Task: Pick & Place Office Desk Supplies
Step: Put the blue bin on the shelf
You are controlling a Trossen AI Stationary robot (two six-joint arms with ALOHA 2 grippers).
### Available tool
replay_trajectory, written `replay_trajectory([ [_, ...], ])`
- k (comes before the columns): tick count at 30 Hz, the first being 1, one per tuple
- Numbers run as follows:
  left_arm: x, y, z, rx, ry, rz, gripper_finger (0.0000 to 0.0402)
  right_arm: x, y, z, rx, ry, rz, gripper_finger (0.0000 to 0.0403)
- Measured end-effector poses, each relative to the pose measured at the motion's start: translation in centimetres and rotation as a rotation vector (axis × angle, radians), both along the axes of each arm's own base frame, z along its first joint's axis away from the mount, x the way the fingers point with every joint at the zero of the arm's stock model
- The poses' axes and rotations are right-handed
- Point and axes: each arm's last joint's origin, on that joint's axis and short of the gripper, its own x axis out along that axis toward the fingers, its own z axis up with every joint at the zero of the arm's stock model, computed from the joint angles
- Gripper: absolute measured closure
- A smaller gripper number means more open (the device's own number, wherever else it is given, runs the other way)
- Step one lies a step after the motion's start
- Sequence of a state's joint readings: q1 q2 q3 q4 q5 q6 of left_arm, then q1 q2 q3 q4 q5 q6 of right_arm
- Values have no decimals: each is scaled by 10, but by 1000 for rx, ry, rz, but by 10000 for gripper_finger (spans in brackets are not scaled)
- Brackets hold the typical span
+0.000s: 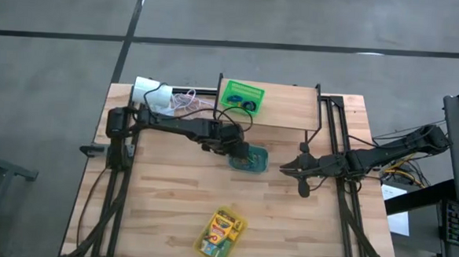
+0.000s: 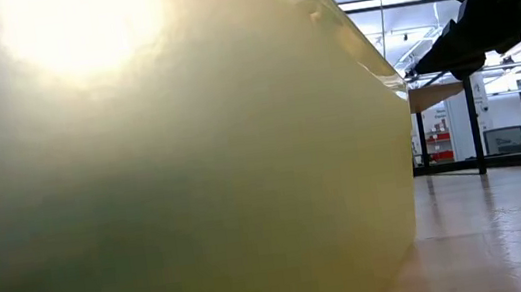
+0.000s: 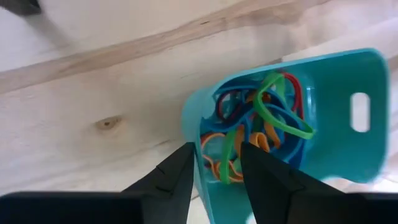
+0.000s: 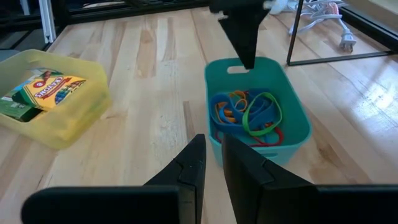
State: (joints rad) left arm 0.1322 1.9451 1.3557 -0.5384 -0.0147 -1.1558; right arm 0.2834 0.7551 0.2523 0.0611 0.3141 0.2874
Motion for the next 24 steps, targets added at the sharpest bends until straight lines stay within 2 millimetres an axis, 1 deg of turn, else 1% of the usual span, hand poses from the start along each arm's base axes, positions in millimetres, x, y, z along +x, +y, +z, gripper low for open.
replay_trajectory([
  [5,-4,0,20,5,-20,-3,266,0,0,0,0,0,0,351],
  [10,-16,-1,42,40,-25,12,266,0,0,0,-1,1,0,351],
  [14,-30,-1,65,103,-31,11,266,0,0,0,0,0,0,351],
  [17,-39,-1,82,211,-44,-82,266,0,0,0,0,0,0,351],
  [19,-44,-2,93,300,-52,-199,266,0,0,0,0,-1,0,351],
  [24,-44,-2,110,511,-98,-494,270,0,0,0,0,-1,0,351],
])
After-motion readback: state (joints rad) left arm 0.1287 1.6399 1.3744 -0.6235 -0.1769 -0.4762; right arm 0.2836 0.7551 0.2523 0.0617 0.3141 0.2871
